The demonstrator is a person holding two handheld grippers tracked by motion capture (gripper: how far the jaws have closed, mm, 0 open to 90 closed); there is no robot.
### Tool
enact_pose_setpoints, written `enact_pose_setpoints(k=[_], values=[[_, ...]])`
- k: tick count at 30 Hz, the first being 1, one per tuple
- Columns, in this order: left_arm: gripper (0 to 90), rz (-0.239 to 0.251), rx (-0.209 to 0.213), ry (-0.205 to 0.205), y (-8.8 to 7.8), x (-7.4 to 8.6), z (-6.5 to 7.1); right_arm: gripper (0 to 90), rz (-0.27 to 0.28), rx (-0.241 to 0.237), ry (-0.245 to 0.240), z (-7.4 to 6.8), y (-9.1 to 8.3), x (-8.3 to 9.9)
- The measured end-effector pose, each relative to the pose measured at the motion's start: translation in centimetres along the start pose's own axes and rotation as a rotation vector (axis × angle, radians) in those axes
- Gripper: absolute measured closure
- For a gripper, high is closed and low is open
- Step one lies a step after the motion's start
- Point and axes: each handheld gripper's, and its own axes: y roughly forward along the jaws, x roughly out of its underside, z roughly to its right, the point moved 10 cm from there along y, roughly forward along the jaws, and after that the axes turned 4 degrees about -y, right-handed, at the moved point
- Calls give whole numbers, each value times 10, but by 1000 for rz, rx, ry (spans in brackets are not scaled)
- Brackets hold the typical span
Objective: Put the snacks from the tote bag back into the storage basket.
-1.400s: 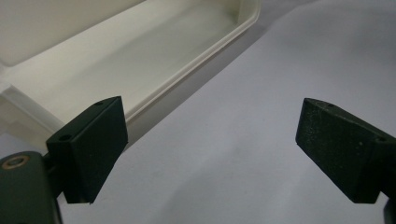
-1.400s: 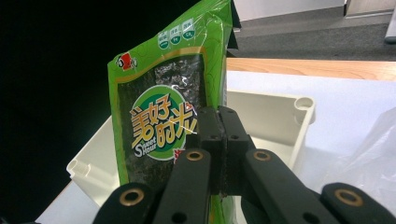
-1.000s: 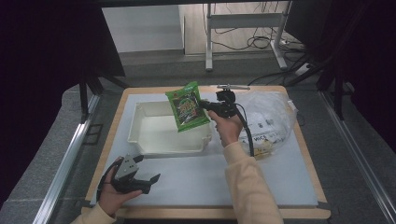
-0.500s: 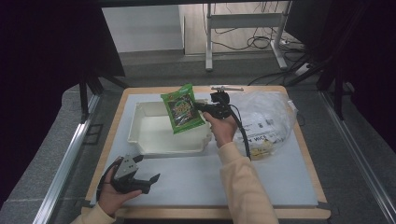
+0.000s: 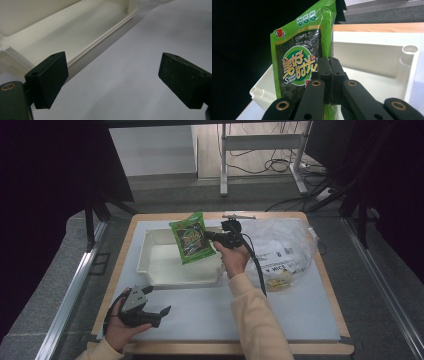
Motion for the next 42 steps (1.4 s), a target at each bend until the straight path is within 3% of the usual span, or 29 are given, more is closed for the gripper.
enact_pose_setpoints(k=[42], values=[[91,15,6,-13,-2,-2,1,900,-42,9,6,-22,42,25]])
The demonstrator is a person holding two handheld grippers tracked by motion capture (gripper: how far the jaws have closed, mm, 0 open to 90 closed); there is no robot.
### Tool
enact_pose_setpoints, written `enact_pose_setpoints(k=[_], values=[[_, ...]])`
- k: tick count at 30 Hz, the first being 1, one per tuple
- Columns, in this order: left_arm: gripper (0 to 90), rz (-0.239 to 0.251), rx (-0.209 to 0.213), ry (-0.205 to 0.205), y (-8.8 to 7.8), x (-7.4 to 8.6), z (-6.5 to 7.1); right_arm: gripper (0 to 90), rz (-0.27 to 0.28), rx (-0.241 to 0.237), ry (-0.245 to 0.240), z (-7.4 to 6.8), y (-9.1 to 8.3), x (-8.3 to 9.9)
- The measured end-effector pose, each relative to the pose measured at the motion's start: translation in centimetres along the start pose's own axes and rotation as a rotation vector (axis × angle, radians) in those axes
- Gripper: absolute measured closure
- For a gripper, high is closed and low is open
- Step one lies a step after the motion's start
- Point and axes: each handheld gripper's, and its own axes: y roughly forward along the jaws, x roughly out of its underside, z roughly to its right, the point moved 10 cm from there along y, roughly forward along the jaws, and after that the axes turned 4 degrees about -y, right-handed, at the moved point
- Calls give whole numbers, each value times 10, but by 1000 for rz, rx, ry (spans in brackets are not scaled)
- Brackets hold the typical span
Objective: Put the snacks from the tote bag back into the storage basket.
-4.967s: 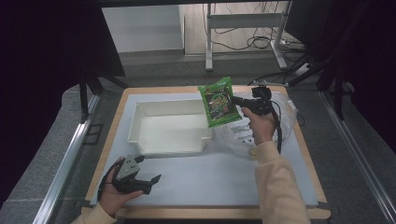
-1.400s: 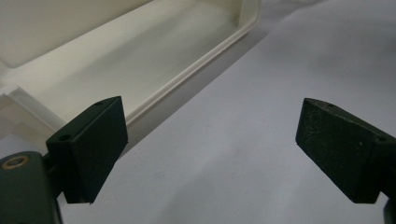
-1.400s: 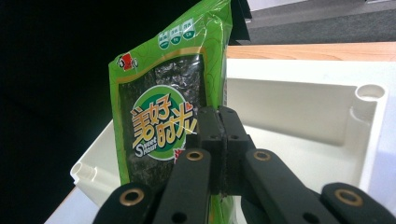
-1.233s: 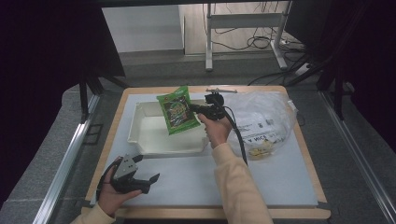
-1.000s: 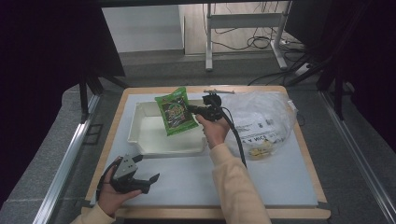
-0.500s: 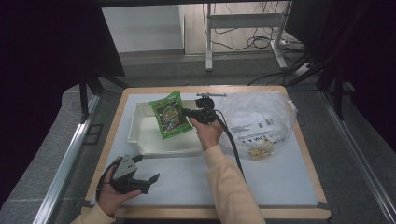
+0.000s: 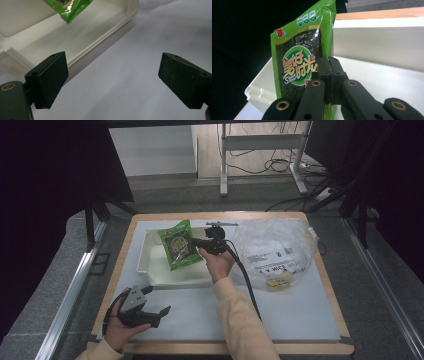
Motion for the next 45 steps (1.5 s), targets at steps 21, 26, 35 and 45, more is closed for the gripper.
enact_pose_setpoints(k=[21,26,35,45], values=[[91,12,3,5,-3,-2,-1,899,-46,51,17,-16,34,17],[91,12,4,5,-3,-2,-1,898,-63,66,8,-19,45,22],[91,12,4,4,-3,-2,-2,896,-98,122,0,-15,63,35],[91,9,4,6,-3,-1,-2,891,-139,151,-25,-11,72,44]])
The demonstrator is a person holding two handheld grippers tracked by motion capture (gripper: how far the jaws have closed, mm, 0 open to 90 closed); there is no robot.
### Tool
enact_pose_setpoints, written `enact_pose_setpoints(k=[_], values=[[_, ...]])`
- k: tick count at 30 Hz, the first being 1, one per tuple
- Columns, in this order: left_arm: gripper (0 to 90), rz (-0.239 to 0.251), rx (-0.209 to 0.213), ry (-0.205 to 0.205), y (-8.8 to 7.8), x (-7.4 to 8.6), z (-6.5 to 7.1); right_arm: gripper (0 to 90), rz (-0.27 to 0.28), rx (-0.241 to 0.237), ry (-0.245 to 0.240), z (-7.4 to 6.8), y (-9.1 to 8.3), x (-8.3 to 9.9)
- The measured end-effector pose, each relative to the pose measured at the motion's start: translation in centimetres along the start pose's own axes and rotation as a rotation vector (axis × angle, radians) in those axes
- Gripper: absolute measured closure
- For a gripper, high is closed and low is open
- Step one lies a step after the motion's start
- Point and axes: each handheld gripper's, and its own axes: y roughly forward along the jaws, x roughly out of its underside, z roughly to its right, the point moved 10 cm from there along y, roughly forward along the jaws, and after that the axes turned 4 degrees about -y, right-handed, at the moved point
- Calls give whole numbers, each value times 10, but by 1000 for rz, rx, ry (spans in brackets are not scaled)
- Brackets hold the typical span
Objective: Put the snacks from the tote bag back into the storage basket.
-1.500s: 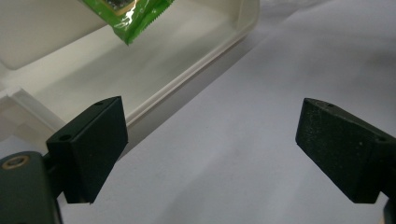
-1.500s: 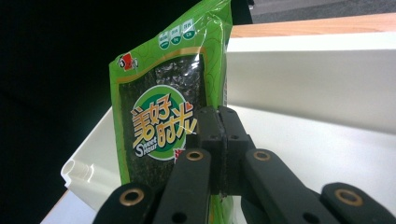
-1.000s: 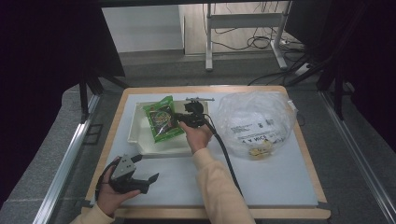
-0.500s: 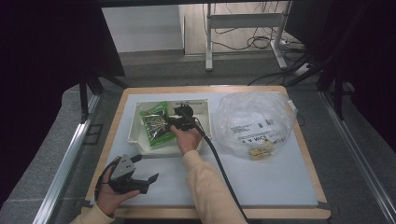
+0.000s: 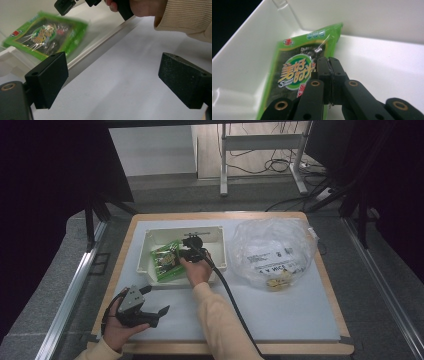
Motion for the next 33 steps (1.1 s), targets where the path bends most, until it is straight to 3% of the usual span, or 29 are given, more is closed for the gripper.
enact_pose_setpoints(k=[5,6,14,25,33], values=[[91,-2,0,2,0,0,0,793,-22,-2,-11,1,1,3],[91,-3,0,2,0,0,0,719,-30,-11,-12,1,0,3],[91,-5,-4,-2,1,1,-1,621,-26,-48,-68,-3,-13,-2],[91,-9,-9,1,2,2,0,485,16,-61,-137,2,-45,-10],[92,-16,-20,1,2,4,-3,406,34,-85,-200,8,-81,-9]])
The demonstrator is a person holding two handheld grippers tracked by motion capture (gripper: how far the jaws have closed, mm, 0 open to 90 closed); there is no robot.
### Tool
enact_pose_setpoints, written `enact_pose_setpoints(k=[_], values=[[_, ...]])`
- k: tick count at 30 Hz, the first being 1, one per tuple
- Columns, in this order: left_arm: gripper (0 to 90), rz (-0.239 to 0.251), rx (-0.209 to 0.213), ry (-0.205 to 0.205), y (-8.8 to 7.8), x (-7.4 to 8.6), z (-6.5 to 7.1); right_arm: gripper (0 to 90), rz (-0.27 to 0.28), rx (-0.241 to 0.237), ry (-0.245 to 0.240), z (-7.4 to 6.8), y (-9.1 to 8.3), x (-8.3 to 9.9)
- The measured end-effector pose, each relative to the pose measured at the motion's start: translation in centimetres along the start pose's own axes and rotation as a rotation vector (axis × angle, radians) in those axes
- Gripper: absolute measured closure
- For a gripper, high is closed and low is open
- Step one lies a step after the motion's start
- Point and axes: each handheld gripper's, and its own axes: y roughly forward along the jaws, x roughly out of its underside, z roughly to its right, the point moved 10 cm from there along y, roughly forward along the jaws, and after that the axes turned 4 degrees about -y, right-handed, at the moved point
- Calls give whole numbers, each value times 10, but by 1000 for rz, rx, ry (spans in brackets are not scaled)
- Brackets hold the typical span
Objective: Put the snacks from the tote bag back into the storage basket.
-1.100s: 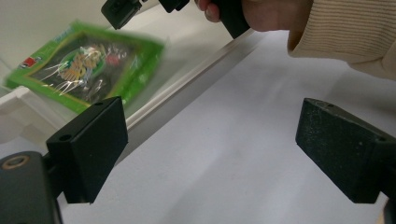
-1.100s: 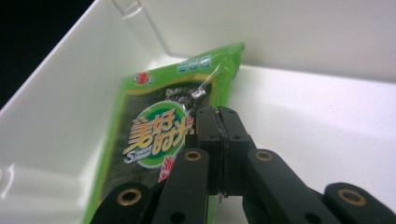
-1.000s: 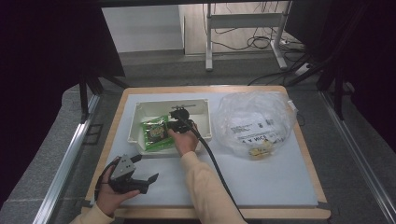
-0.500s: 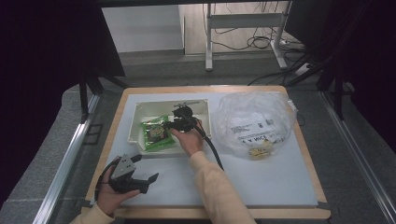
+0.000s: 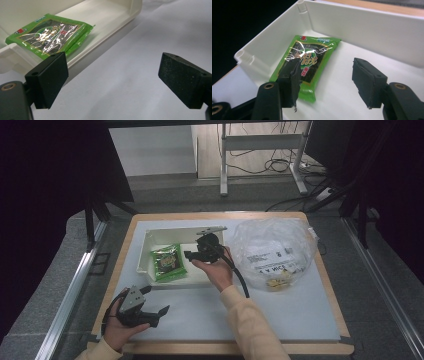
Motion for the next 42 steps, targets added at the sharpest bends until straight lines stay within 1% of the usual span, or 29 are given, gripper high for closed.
enact_pose_setpoints(k=[1,2,6,7,8,9,10,13,16,18,19,21,22,23,25,26,27,30,35,37,40,42], values=[[91,-1,-3,-2,1,0,0,394,12,-4,-18,2,-12,1],[91,0,-3,-8,1,0,0,394,12,-4,-18,2,-12,1],[92,-10,-12,-6,3,2,-1,370,31,-7,-52,6,-39,8],[93,-10,-14,-6,3,2,-1,361,42,-7,-67,9,-53,13],[93,-10,-17,-6,4,2,-1,357,46,-5,-73,11,-59,16],[93,-8,-20,-9,4,2,-1,357,46,-5,-73,11,-59,16],[93,-4,-21,-13,5,2,0,355,52,-2,-75,13,-66,20],[94,-1,-27,-14,7,2,0,351,63,5,-83,20,-88,33],[94,-6,-33,-16,9,3,1,349,72,14,-99,27,-106,46],[94,-12,-37,-17,11,4,1,348,92,18,-102,34,-125,60],[94,-15,-40,-19,12,4,1,348,92,18,-102,34,-125,60],[94,-22,-44,-21,13,5,1,348,98,22,-97,39,-136,68],[93,-26,-47,-19,14,6,1,347,93,35,-108,42,-143,75],[93,-27,-50,-18,15,6,2,347,93,35,-108,42,-143,75],[93,-29,-51,-17,15,7,2,346,91,42,-109,46,-150,83],[93,-29,-53,-18,15,7,2,346,87,53,-106,51,-155,92],[93,-29,-54,-19,15,7,2,346,87,53,-106,51,-155,92],[94,-25,-55,-22,14,7,0,346,90,66,-82,59,-161,107],[94,-13,-53,-24,10,7,-2,346,80,75,-70,63,-165,123],[94,-11,-53,-26,9,6,-3,345,79,80,-73,63,-165,126],[94,-8,-52,-27,10,6,-3,342,88,86,-80,63,-165,125],[94,-8,-53,-25,10,5,-3,342,101,92,-85,62,-165,124]])
